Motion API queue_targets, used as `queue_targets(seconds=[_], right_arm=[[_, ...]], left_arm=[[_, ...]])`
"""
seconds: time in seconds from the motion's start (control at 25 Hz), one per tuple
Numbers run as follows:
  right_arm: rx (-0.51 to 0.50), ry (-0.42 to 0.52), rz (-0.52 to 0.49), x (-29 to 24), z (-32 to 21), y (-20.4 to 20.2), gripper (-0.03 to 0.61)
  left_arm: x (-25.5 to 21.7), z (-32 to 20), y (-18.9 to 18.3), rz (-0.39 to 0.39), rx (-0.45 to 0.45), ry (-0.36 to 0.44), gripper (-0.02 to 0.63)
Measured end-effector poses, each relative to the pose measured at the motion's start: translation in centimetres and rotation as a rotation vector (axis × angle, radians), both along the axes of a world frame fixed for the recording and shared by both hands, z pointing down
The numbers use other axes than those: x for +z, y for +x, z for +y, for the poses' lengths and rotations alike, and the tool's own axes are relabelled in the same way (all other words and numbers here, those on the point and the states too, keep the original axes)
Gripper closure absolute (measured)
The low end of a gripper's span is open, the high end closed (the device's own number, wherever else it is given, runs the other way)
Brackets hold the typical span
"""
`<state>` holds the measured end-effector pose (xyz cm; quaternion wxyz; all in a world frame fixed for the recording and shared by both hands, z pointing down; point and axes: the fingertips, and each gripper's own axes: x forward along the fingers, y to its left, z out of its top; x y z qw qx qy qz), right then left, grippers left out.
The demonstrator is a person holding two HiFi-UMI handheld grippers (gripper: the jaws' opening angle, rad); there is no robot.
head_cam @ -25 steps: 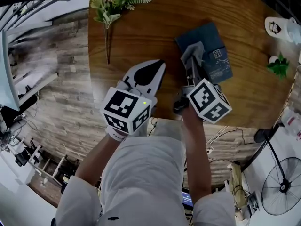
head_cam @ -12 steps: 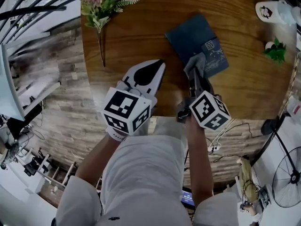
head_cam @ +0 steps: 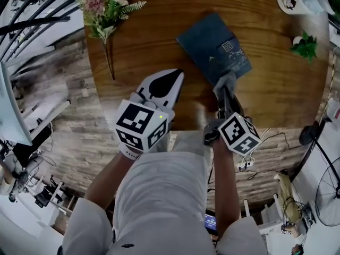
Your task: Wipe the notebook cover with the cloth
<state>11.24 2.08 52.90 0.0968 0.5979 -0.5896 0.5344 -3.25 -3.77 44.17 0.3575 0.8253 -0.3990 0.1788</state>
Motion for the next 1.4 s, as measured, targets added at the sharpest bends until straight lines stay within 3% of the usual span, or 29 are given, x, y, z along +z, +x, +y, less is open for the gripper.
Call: queue_targets(seconds=[0.24, 0.56, 0.84, 1.08, 1.4], right_arm=[[0.066, -0.051, 0.029, -0.2, 1.9, 2.6, 0.548], [-0.041, 0.116, 0.065, -5.0, -2.6, 1.3, 0.548], [-0.008, 0.154, -0.009, -4.6, -7.4, 0.5, 0.548], [-0.002, 0.132, -0.081, -2.7, -10.3, -0.4, 0.548], [-0.007, 0.044, -0.08, -0.6, -10.8, -0.2, 0.548]], left_arm=[[-0.2, -0.2, 1.6, -0.005, 0.04, -0.004, 0.595], [-0.1, -1.7, 3.4, 0.001, 0.057, -0.006, 0.595], [0.3, -3.0, 3.4, -0.009, 0.036, -0.015, 0.595], [0.7, -3.9, 3.2, -0.016, 0.013, -0.025, 0.595], [0.7, -4.9, 3.6, -0.017, -0.002, -0.027, 0.595]])
